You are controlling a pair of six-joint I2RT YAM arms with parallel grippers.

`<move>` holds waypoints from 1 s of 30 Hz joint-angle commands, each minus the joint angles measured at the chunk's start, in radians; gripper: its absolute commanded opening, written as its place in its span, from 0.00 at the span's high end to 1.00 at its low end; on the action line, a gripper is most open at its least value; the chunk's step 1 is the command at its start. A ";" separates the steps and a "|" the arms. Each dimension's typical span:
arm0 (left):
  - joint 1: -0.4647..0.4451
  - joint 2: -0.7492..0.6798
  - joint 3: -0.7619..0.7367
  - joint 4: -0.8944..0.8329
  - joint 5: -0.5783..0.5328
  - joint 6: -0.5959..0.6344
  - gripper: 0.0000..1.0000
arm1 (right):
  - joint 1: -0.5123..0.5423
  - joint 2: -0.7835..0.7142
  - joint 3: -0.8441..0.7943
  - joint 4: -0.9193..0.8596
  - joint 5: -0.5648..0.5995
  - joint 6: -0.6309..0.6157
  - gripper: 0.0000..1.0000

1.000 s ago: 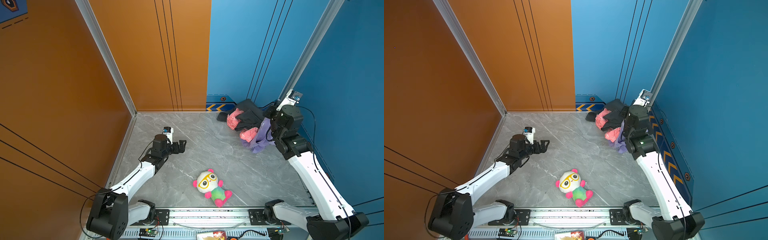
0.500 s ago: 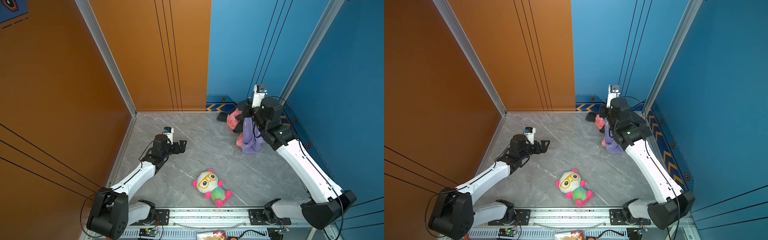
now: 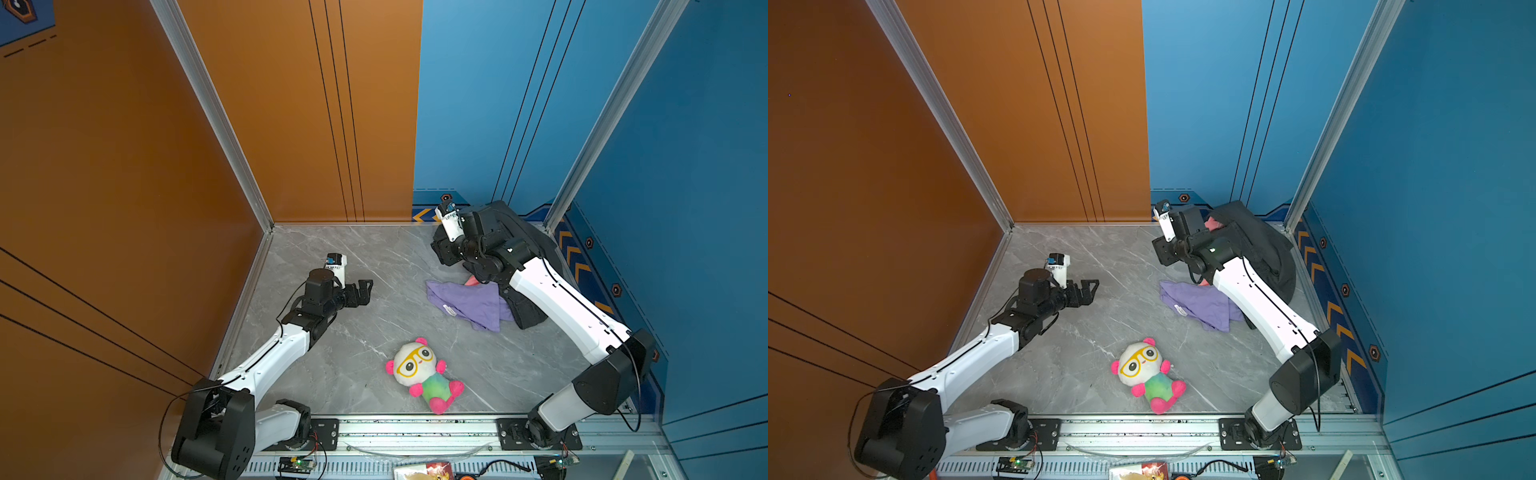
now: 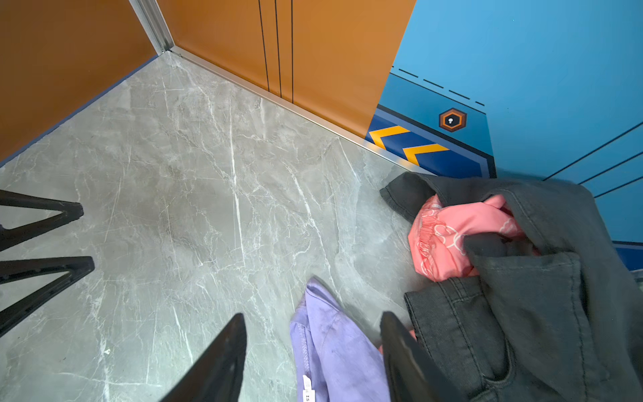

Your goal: Pick out a specific cloth from the pile

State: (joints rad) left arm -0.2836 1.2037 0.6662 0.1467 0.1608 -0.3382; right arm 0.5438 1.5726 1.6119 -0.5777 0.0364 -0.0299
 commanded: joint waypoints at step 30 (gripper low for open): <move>0.016 0.031 0.011 0.024 0.038 0.010 0.02 | -0.340 -0.112 -0.606 0.040 -0.010 0.590 0.38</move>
State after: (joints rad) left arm -0.2779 1.2255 0.6662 0.1623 0.1741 -0.3378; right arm 0.2127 1.4269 1.0229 -0.5774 0.0536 0.5034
